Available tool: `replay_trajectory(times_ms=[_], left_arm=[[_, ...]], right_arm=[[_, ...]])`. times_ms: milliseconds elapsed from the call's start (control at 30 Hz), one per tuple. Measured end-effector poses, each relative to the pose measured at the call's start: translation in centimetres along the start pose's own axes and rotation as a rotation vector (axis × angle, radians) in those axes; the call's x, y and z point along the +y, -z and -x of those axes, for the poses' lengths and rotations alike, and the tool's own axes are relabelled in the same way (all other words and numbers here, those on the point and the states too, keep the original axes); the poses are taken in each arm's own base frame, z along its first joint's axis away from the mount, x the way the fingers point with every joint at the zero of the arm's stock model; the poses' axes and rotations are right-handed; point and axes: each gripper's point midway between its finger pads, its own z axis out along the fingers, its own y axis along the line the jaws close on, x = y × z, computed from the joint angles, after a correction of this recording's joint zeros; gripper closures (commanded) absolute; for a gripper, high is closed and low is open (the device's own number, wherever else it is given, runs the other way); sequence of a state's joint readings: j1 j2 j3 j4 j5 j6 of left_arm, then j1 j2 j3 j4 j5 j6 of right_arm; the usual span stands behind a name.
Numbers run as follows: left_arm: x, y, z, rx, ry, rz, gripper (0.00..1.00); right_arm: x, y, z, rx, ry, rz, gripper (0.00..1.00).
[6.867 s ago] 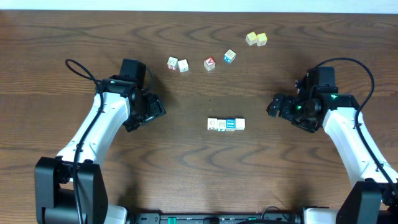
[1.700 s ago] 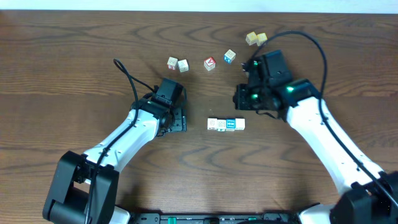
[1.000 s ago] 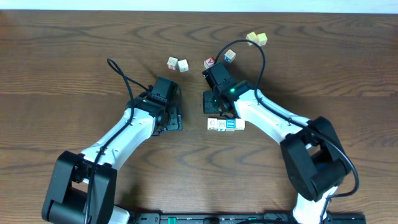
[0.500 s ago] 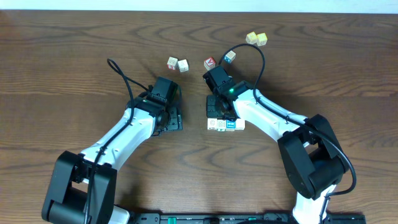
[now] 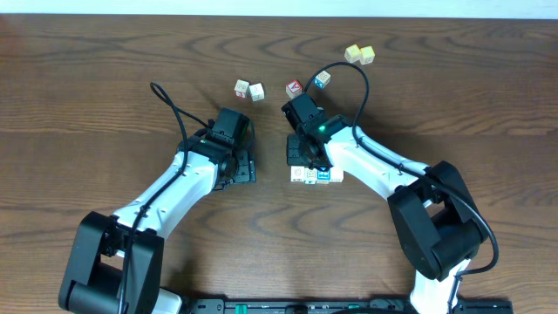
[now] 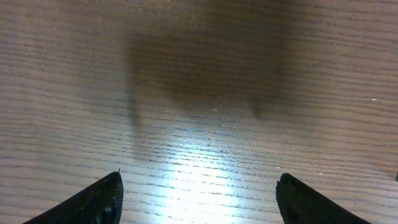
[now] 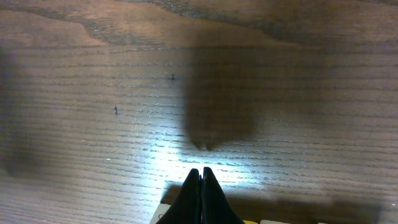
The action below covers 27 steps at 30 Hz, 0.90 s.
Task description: Lift 4 blocks
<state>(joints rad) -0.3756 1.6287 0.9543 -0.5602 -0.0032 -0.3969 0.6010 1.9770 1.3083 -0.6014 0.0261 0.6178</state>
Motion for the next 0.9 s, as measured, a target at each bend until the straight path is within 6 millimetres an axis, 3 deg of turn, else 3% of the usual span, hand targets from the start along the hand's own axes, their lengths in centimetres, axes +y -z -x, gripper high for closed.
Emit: replay_trajectory(times_ms=[900], left_arm=[[0.00, 0.00, 0.00, 0.000, 0.000, 0.000, 0.21]], right_arm=[[0.12, 0.02, -0.67, 0.018, 0.011, -0.008, 0.99]])
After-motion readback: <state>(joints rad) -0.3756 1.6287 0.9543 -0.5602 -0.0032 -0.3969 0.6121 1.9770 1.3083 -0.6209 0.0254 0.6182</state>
